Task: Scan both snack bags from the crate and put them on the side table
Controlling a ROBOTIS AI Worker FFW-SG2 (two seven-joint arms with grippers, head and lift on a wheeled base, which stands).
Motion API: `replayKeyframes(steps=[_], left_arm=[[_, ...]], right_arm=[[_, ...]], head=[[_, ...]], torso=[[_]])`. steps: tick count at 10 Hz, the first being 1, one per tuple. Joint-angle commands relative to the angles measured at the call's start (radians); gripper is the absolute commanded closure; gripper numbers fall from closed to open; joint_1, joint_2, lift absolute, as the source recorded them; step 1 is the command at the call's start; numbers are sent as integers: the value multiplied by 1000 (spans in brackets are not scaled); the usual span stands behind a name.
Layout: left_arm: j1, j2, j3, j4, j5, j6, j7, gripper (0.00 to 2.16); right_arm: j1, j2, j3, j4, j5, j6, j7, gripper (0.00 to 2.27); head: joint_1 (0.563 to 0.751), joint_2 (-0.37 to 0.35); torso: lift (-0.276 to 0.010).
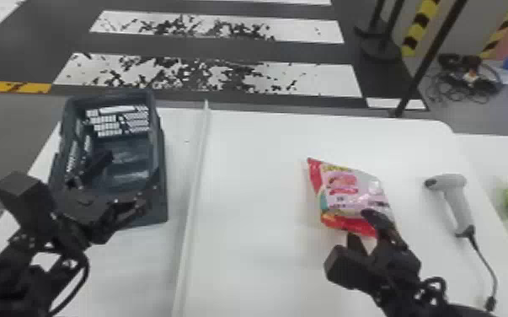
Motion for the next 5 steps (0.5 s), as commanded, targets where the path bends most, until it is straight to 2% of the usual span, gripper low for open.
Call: replayKeyframes(steps=[1,2,4,5], left_arm=[[0,0,0,1,0,0,0,83],[0,2,0,1,2,0,0,83],[3,5,0,0,3,0,0,83],[5,5,0,-2,3,0,0,83]], right_arm=[[21,1,-105,-94,-215,-5,63,49],[27,4,-180,-131,-344,-8,90,49],[29,13,-296,-165,-526,-23,107,70],[26,22,-365,-165,-648,-48,110,157]], head=[[695,-8],[695,0],[695,-3],[695,-10]], torso=[[-87],[-87],[-87],[-87]])
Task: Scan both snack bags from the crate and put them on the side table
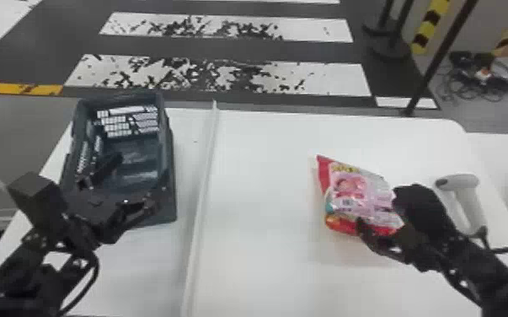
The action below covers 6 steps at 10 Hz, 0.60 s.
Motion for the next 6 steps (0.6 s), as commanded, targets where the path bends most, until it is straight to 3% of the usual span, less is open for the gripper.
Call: replayKeyframes(steps=[1,2,3,6], left_arm=[[1,0,0,-1,-1,0,0,83],[1,-1,-3,-1,0,0,-2,83],[1,0,-5,-3,-1,0,-2,83],[1,0,-6,-4,-1,6,-5,87]], right_arm=[[-11,17,-95,-2,-158,-22,0,485],[-22,31,-138,0,-250,-25,4,1207],[-41,42,-172,9,-343,-10,4,2094],[-119,71,-169,115,-384,-53,38,2256]], head=[[695,-18],[695,-22],[695,-30],[695,-32]], torso=[[-87],[-87],[-87],[-87]])
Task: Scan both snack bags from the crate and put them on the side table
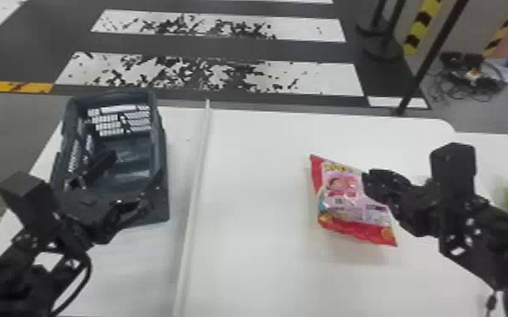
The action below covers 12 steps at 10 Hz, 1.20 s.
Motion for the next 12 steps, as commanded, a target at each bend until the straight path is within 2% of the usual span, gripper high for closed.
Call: replayKeyframes(steps=[1,3,6,10,12], left_arm=[[-2,0,-1,0,-1,8,0,87],[-6,0,-3,1,-3,17,-2,87],[-11,5,-1,6,-3,21,-2,87],[-15,5,-1,16,-1,21,-2,87],[-15,5,-1,20,-1,21,-2,87]], right_arm=[[-72,26,11,86,0,-22,6,2253],[-181,69,33,243,4,-86,24,2256],[-278,135,39,436,96,-102,53,2253],[-268,145,86,539,122,-145,53,2256],[-268,165,106,588,153,-200,49,2253]], head=[[695,-33],[695,-36],[695,-44],[695,-49],[695,-35]], torso=[[-87],[-87],[-87],[-87],[-87]])
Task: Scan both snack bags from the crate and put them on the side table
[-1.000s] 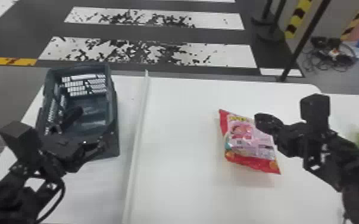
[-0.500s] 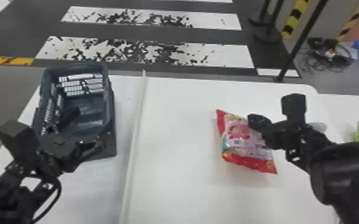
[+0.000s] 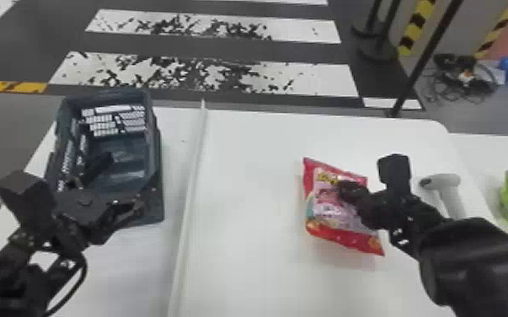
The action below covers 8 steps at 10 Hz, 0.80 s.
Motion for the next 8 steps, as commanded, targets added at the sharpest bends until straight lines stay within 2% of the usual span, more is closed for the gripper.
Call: replayKeyframes(steps=[1,3,6,8], left_arm=[[1,2,0,2,1,0,0,87],[1,2,3,2,3,0,0,87],[3,2,5,1,3,-3,0,87],[1,2,3,2,3,0,0,87]], right_arm=[[0,6,7,20,11,-32,-3,2253],[54,6,-39,-121,0,-45,-3,2253],[197,2,-80,-408,-10,96,20,2256],[284,5,-77,-484,-15,115,57,2253]], head=[[695,-27],[695,-21],[695,-16],[695,5]], torso=[[-87],[-87],[-87],[-87]])
